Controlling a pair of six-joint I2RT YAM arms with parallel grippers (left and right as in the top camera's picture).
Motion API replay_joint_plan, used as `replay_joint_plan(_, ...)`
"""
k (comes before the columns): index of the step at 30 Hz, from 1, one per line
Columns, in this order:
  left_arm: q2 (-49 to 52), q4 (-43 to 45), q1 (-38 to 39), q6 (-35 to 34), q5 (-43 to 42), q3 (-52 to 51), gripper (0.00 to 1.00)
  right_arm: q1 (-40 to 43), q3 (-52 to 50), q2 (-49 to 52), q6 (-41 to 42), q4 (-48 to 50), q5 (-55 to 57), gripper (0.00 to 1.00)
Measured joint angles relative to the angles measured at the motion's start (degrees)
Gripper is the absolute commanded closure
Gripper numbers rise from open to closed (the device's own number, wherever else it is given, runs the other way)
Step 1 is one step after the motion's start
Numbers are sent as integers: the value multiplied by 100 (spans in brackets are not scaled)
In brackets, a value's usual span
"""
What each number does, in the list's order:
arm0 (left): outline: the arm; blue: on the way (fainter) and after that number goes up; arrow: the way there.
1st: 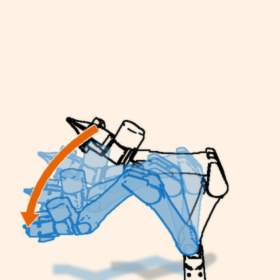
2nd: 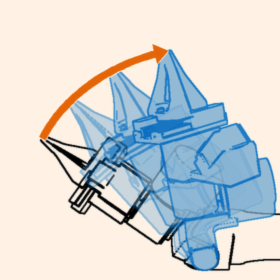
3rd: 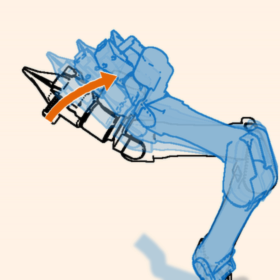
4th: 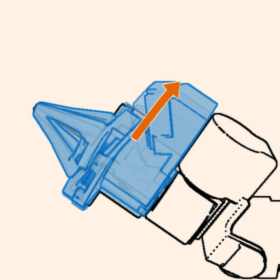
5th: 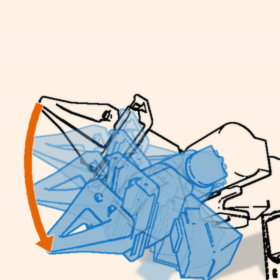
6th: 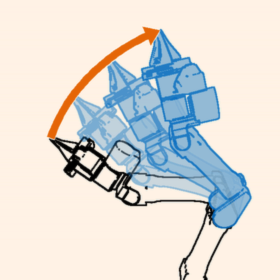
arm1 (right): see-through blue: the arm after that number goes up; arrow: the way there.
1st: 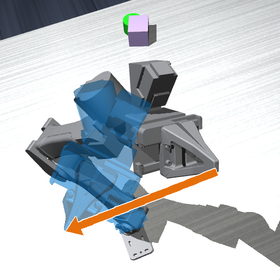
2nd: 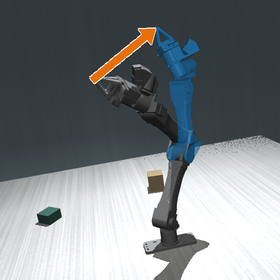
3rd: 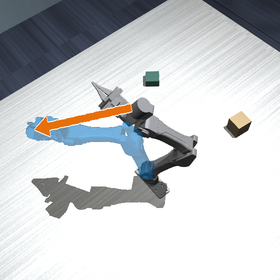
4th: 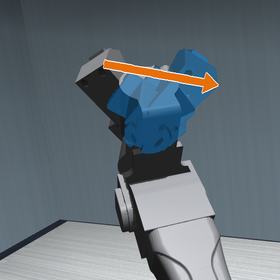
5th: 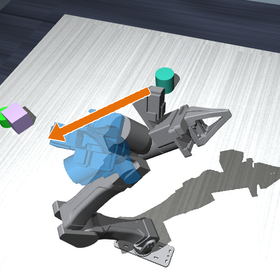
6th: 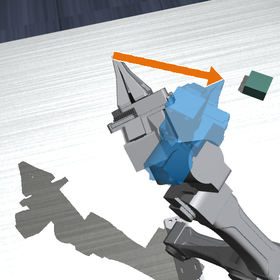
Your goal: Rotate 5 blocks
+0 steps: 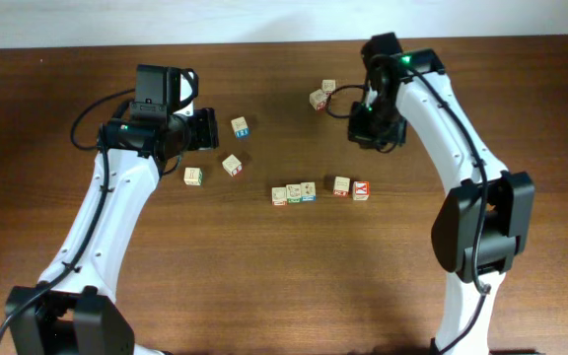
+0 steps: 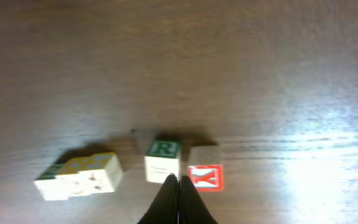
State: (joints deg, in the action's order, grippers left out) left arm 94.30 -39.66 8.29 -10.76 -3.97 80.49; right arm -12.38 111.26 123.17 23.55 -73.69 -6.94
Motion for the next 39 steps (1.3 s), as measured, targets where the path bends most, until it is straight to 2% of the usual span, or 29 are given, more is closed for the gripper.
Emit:
replay_joint_plan(9, 0, 33, 0, 2, 0, 0, 39, -85, -1001, 0, -352, 1104, 0, 96)
replay_joint_plan(19, 0, 26, 0, 2, 0, 0, 39, -197, -1825, 0, -431, 1716, 0, 96)
replay_joint_plan(39, 0, 0, 0, 2, 0, 0, 39, -654, -1958, 33, -426, 1613, -385, 96)
